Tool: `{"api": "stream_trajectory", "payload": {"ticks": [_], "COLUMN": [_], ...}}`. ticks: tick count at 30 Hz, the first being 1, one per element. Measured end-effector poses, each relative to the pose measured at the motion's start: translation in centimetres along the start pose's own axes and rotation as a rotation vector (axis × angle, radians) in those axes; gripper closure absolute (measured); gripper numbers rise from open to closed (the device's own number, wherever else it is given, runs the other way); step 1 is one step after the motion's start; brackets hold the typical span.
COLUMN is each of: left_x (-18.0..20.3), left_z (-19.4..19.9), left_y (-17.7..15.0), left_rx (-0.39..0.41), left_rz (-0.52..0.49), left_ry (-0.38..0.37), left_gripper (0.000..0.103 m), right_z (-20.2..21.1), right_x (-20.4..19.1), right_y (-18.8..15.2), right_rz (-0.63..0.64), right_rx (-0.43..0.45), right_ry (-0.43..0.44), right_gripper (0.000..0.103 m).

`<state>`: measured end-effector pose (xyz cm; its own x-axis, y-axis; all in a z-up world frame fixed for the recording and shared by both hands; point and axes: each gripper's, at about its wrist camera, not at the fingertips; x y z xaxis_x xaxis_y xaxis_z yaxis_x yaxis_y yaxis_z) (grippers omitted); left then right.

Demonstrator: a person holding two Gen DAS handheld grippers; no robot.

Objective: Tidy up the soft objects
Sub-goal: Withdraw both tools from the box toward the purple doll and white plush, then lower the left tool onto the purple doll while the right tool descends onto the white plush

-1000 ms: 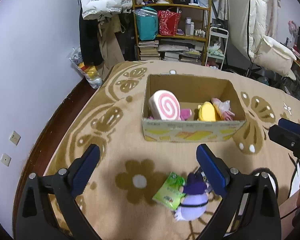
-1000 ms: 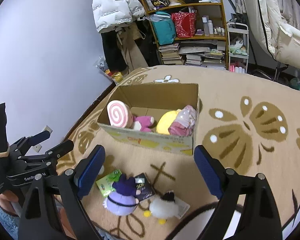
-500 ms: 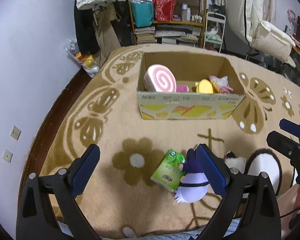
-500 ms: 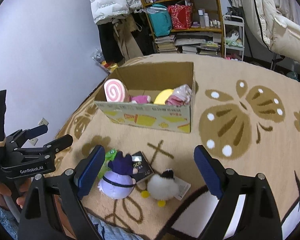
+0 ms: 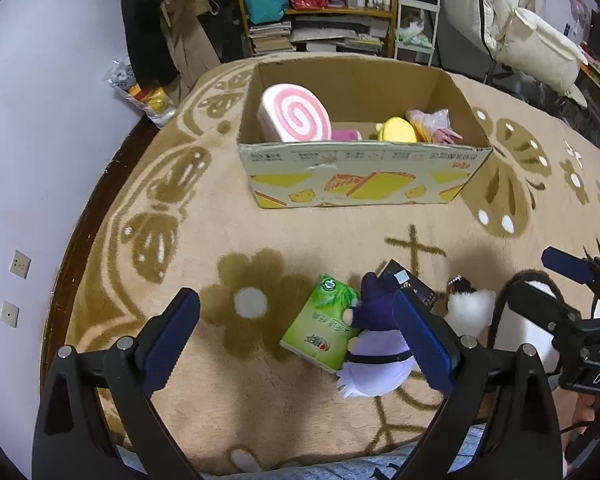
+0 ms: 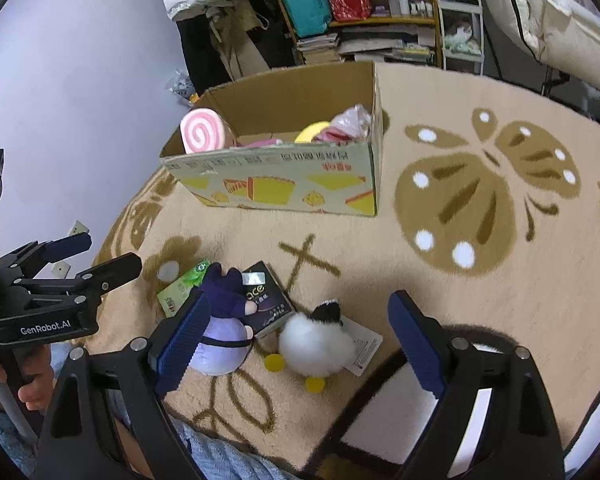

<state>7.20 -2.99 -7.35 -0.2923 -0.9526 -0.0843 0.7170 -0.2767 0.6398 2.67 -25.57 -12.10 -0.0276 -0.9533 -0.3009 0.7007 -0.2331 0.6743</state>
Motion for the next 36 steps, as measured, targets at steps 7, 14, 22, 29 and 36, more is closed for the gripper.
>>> {"api": "stream_trajectory", "payload": {"ticks": [7, 14, 22, 29, 36], "left_x": [1.2, 2.8, 3.6, 3.7, 4.1], "left_z": [-1.6, -3.4, -5.1, -6.1, -7.0], "left_y": [0.1, 0.1, -0.1, 0.0, 0.1], "left_rx": [-0.038, -0.078, -0.12, -0.143, -0.176], "left_rz": [-0.027, -0.06, -0.081, -0.068, -0.039], "left_ry": [-0.023, -0.041, -0.041, -0.055, -0.112], "left_gripper": [0.007, 0.007, 0.007, 0.007, 0.007], "right_z": [-2.0, -4.1, -5.8, -6.7, -7.4], "right_x": [0.8, 1.6, 1.9, 2.3, 1.9], "right_y": [-0.7, -1.2, -1.9, -2.1, -2.4], "right_rz": [-0.039, -0.068, -0.079, -0.094, -0.071], "right_rx": [-0.084, -0.167, -0.225, -0.26, -0.288], "right_ry": [0.003, 0.003, -0.001, -0.011, -0.01], "right_gripper": [0.013, 0.021, 0.023, 0.023, 0.026]}}
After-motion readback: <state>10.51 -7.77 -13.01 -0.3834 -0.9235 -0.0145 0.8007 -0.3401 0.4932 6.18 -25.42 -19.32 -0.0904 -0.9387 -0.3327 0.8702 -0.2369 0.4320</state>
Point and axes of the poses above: each gripper's, at about its wrist camera, not at the fingertips, and z roughly against the way its jaws point, x to its right, y to its top, and after that the axes turned 11 degrees about x, right-handed
